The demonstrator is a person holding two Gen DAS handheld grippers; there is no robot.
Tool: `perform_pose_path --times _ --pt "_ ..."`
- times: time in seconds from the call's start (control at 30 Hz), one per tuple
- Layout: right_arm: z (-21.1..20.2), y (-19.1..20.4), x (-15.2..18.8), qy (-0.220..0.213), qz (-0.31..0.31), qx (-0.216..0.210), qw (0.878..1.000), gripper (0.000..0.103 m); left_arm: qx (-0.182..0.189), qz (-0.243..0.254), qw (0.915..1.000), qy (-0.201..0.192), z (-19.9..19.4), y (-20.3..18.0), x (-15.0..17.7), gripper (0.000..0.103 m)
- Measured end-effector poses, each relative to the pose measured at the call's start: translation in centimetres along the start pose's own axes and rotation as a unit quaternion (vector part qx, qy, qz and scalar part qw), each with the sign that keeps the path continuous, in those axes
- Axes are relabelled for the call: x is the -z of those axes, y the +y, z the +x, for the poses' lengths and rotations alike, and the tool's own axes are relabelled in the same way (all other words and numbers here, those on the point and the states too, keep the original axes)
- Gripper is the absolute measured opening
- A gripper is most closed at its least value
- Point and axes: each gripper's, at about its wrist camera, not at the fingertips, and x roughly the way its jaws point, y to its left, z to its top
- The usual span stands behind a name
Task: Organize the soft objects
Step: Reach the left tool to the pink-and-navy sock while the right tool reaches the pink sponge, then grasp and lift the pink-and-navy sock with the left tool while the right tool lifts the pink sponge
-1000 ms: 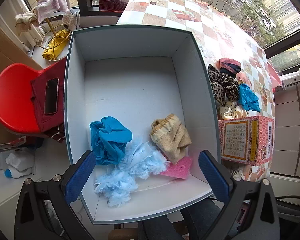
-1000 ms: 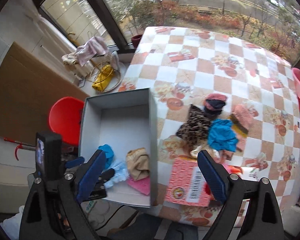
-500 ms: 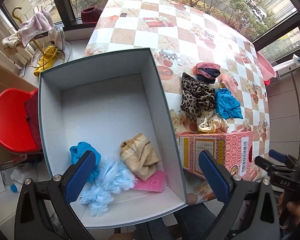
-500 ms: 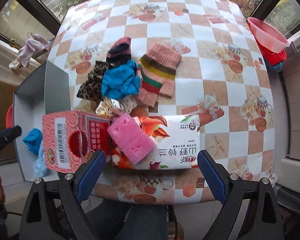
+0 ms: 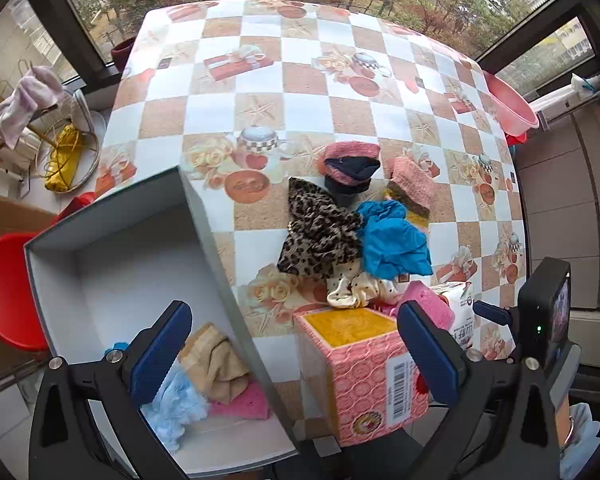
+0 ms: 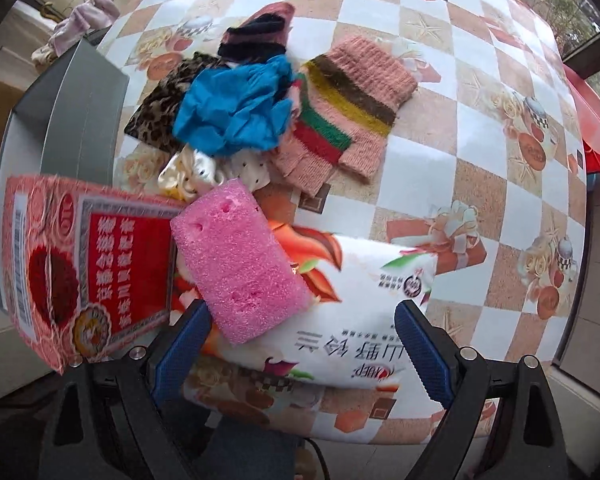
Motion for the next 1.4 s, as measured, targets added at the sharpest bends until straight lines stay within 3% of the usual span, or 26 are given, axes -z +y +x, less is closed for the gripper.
perform_pose_path --times 0.5,0.7,0.87,1.0,1.3,1.4 --pt "1.8 -8.2 -4.3 0.012 0.082 -0.05 0.995 0.094 -0.055 0.07 0.9927 0.081 10.4 -7.7 -10.5 0.103" --pt "1.6 -11.1 -5.3 0.0 0.127 -0.081 0.989 0.094 -0.082 0.061 0.9885 0.111 14.9 -8.1 -12.3 0.103" --pt "1.7 -12.2 -7.1 -0.005 0.129 -0.093 0.987 0.094 -0.095 0.061 0.986 0.123 17.1 -8.0 -12.6 0.101" --pt "2.3 -11.9 -8.1 0.0 0.116 -0.103 0.988 0.094 -0.104 0.059 0.9841 0.131 18.1 -7.7 -12.5 0.097" --pt "5.8 -5.8 -9.9 0.05 0.017 -0.091 0.994 0.094 -0.098 0.069 0.9819 0.147 19.9 -7.4 -11.9 0.097" --pt "6.8 -4.4 -10.5 0.063 -0.003 -0.069 0.996 0.094 -0.099 0.079 0.9816 0.143 20.1 -7.7 -11.7 0.087"
